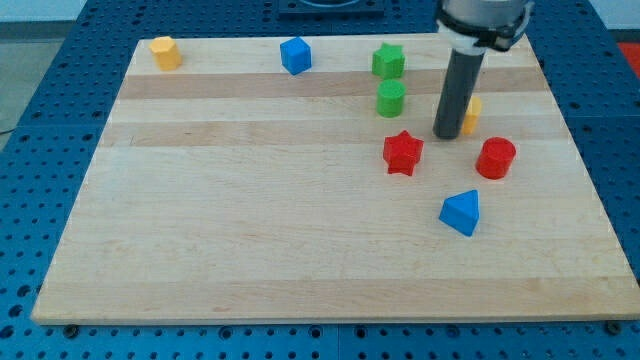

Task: Move the yellow heart to the right of the green star

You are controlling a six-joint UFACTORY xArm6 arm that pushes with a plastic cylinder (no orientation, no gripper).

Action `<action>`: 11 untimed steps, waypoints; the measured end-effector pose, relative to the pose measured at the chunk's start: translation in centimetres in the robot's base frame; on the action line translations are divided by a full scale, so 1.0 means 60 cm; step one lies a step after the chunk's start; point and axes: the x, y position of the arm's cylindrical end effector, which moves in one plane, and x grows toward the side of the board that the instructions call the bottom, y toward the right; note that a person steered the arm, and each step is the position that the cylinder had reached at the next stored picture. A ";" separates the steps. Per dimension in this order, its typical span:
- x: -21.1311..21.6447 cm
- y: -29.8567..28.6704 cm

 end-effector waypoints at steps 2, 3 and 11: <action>-0.109 -0.002; -0.029 -0.015; -0.107 0.005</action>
